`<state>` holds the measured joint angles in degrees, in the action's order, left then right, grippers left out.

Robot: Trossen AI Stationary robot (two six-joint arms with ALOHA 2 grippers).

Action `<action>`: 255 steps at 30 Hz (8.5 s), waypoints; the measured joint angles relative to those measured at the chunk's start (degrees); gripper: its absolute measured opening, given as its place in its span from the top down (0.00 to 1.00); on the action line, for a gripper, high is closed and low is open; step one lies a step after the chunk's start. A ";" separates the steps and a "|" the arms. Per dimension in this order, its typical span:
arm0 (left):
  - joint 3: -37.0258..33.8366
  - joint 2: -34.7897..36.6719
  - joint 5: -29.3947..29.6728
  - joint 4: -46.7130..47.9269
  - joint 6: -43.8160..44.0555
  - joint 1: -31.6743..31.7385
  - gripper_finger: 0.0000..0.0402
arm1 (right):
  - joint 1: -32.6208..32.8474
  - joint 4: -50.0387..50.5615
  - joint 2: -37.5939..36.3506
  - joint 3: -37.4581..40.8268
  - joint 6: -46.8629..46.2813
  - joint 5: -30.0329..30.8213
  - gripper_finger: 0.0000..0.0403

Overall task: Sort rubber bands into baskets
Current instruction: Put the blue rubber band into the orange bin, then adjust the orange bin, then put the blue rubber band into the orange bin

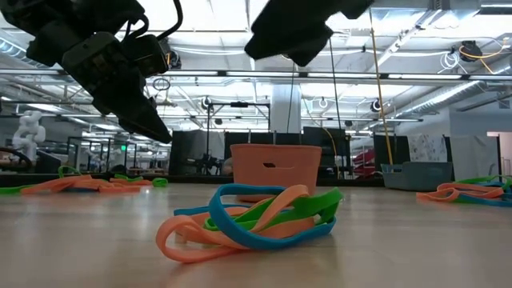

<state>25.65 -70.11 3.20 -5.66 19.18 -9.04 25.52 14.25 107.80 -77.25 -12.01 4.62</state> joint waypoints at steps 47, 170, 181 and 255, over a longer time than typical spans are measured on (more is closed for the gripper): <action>-0.02 0.02 -0.39 -1.96 -0.42 -1.25 0.60 | -1.49 -8.65 15.66 -2.73 -0.77 5.97 0.99; -0.02 0.00 0.07 -1.94 -2.99 -1.44 0.60 | -19.25 8.68 -11.35 19.69 -6.46 11.74 1.00; -0.02 0.00 0.07 -1.88 -3.02 -1.44 0.60 | -24.88 5.51 -11.58 19.69 -0.91 9.54 1.00; -0.02 0.00 0.11 -1.48 -1.49 -1.49 0.60 | 0.06 23.63 -29.31 42.67 -57.87 -0.66 0.99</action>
<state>25.63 -70.11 3.31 -7.14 17.69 -10.52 25.58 37.88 78.49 -34.58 -69.88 3.96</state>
